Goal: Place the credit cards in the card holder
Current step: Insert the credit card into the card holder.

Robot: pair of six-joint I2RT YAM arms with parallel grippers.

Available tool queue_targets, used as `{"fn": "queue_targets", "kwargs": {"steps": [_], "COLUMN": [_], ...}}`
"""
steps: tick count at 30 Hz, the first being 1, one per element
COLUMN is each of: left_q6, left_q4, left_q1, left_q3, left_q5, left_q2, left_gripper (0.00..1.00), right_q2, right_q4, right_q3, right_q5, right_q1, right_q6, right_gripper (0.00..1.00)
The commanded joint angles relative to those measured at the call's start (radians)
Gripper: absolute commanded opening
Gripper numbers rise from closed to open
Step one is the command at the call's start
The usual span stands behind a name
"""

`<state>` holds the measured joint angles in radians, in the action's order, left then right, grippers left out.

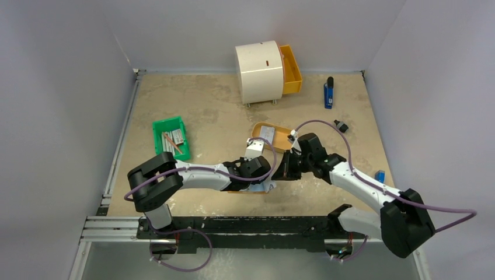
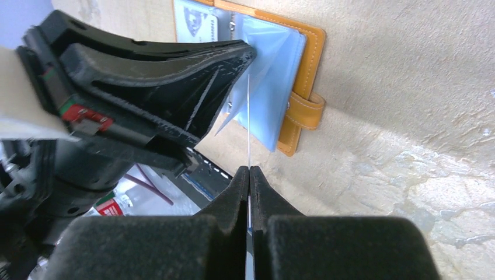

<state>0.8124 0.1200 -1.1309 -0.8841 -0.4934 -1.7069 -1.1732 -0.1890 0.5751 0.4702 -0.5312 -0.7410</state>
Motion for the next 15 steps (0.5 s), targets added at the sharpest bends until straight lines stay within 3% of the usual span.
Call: {"fn": "queue_targets", "kwargs": {"steps": [1, 15], "left_q6": [0.020, 0.026], "left_q4": [0.038, 0.034], "left_q1": [-0.001, -0.001], "left_q3": [0.042, 0.041], "left_q5": [0.024, 0.017], "left_q2": [-0.001, 0.008], "left_gripper": [0.00, 0.00], "right_q2": [0.061, 0.066], "right_q4": [-0.042, -0.016], "right_q3": [0.022, -0.054], "right_q5": [-0.026, 0.073], "right_q1": [-0.006, -0.014], "right_q6": [-0.015, -0.038], "right_gripper": [0.00, 0.00]}}
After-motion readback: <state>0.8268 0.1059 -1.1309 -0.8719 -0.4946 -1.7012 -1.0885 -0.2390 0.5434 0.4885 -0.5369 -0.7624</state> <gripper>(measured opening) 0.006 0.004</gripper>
